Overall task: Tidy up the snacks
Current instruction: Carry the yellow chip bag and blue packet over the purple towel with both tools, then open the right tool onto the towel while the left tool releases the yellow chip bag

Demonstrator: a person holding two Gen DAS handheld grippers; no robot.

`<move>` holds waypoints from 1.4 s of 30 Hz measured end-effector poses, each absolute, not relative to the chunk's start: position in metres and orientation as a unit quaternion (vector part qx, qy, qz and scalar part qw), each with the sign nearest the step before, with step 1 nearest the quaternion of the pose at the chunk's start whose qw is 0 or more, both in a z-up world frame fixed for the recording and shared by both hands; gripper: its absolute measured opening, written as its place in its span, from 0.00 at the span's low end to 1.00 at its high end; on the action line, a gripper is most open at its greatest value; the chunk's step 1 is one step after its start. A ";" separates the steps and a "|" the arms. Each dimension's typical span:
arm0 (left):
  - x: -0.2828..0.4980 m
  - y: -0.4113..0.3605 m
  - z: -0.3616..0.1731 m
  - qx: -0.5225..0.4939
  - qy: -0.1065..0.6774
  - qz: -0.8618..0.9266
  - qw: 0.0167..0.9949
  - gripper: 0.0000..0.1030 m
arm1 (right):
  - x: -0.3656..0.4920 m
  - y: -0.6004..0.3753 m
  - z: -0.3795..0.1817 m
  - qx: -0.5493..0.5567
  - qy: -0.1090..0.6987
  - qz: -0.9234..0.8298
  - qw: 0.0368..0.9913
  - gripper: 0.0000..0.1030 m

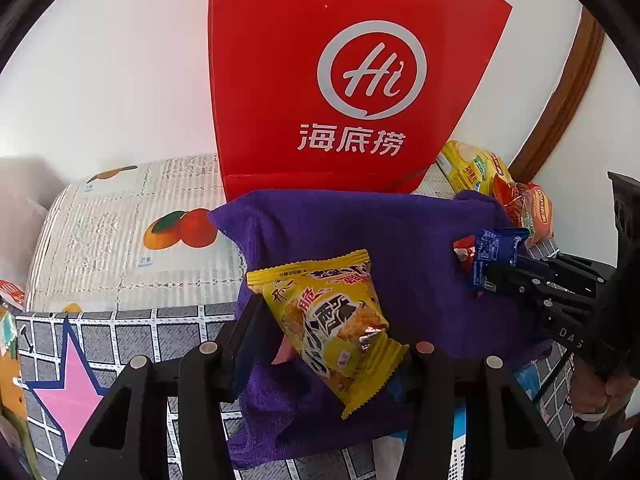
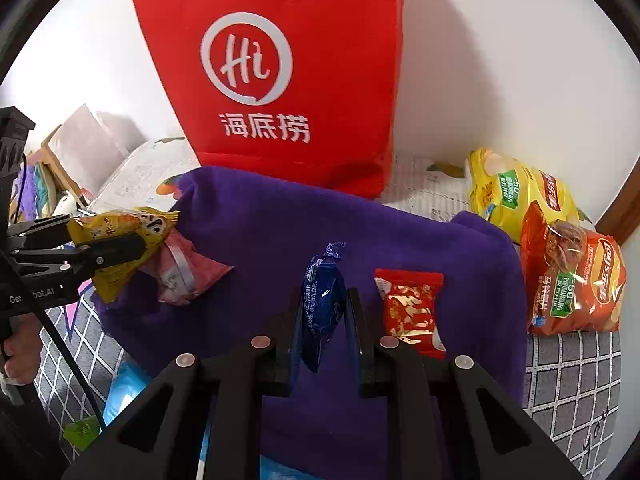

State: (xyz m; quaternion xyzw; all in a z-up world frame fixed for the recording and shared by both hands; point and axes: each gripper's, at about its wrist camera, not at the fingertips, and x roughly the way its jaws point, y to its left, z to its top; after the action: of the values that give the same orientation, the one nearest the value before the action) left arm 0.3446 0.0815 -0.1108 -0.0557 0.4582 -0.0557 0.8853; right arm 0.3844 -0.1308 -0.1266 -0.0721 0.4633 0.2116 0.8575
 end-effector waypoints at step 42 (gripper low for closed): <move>0.346 0.081 -0.113 -0.056 0.460 -0.053 0.884 0.48 | 0.386 -0.114 -0.160 -0.120 0.521 0.216 0.817 0.19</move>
State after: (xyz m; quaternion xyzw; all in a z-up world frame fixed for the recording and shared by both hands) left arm 0.3457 0.0810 -0.1133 -0.0564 0.4604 -0.0534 0.8843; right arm 0.3862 -0.1142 -0.1603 -0.1199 0.5207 0.2158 0.8172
